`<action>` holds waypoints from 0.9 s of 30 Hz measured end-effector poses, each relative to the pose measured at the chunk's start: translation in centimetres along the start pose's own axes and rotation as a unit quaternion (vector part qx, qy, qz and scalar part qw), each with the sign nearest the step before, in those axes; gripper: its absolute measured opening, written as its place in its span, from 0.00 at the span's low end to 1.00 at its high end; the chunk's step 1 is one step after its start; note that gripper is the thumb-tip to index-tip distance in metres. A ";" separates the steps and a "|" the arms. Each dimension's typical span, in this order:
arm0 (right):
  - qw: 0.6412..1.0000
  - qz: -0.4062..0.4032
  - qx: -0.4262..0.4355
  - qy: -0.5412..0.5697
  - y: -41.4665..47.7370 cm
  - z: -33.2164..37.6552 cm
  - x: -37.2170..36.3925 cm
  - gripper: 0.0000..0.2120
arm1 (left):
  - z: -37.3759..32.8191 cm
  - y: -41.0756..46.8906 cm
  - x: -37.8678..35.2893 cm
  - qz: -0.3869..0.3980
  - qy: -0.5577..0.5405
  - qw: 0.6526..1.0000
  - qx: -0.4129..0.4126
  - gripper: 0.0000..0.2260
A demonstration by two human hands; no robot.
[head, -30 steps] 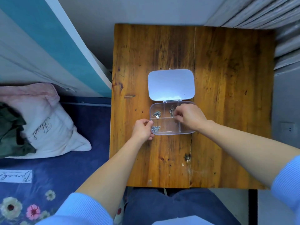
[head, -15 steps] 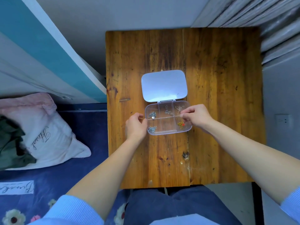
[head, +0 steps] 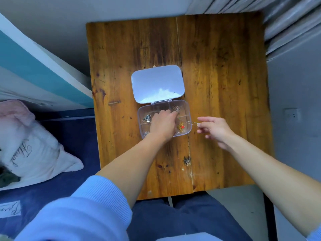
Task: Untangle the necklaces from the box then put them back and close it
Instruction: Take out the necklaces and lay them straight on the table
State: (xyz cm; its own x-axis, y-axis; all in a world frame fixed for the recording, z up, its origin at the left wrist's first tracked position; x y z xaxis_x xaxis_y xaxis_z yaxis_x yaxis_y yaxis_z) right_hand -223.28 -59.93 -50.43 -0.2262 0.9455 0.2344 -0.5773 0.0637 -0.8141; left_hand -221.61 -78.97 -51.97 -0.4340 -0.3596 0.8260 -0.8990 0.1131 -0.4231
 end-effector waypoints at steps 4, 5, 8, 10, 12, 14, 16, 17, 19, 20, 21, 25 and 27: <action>0.998 0.038 -0.042 0.025 0.6 -1.2 0.5 0.13 | -0.4 1.0 -0.9 -0.002 0.053 0.999 -0.007 0.07; 0.997 0.052 -0.051 0.023 0.8 -1.5 0.5 0.13 | -0.3 1.3 -1.0 -0.003 0.056 0.998 -0.005 0.07; 0.994 0.090 -0.060 -0.021 1.3 -2.3 0.5 0.10 | -0.2 1.7 -1.0 -0.013 0.054 0.998 -0.023 0.09; 0.992 0.103 -0.054 -0.058 1.4 -2.6 0.6 0.06 | -0.3 1.6 -0.8 -0.023 0.033 0.999 -0.028 0.08; 0.989 0.116 -0.040 -0.088 1.4 -2.8 0.8 0.06 | -0.4 1.1 -0.6 -0.033 0.005 0.999 -0.010 0.08; 0.983 0.130 -0.014 -0.129 1.0 -2.7 1.1 0.07 | -0.5 0.6 -0.2 -0.036 -0.050 0.998 0.030 0.08; 0.978 0.138 0.018 -0.158 0.4 -2.3 1.5 0.08 | -0.4 0.1 0.7 -0.030 -0.133 0.988 0.073 0.06; 0.976 0.138 0.032 -0.164 0.0 -2.1 1.7 0.10 | -0.2 -0.3 1.2 -0.025 -0.175 0.980 0.091 0.06; 0.971 0.139 0.057 -0.185 -0.7 -1.5 2.0 0.13 | 0.1 -1.5 2.3 -0.006 -0.275 0.951 0.142 0.07; 0.968 0.141 0.066 -0.197 -1.0 -1.2 2.1 0.15 | 0.4 -2.3 2.9 0.010 -0.334 0.927 0.173 0.08; 0.966 0.143 0.074 -0.200 -1.4 -0.9 2.1 0.18 | 0.6 -3.1 3.4 0.027 -0.385 0.900 0.203 0.09; 0.978 0.158 0.064 -0.124 -2.6 0.3 1.8 0.17 | 1.9 -6.4 4.9 0.069 -0.542 0.790 0.278 0.11; 0.979 0.185 0.051 -0.074 -3.4 0.5 1.3 0.14 | 2.7 -8.0 5.3 0.082 -0.589 0.750 0.290 0.13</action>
State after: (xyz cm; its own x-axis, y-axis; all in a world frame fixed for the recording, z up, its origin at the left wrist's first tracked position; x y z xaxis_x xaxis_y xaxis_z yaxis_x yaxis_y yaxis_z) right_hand -222.06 -59.06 -47.10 -0.5417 0.8404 0.0138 -0.5072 -0.3138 -0.8026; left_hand -216.53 -84.32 -45.22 0.1248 -0.9921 -0.0119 -0.5137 -0.0544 -0.8563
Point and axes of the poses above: each hand's wrist, its own y-axis towards the middle knuckle, its own x-axis out of the back of the hand, z = x × y, the point moved 1 cm from there along y, towards the middle knuckle, and after that the axes turned 3 degrees about x, right-handed, at the moved point
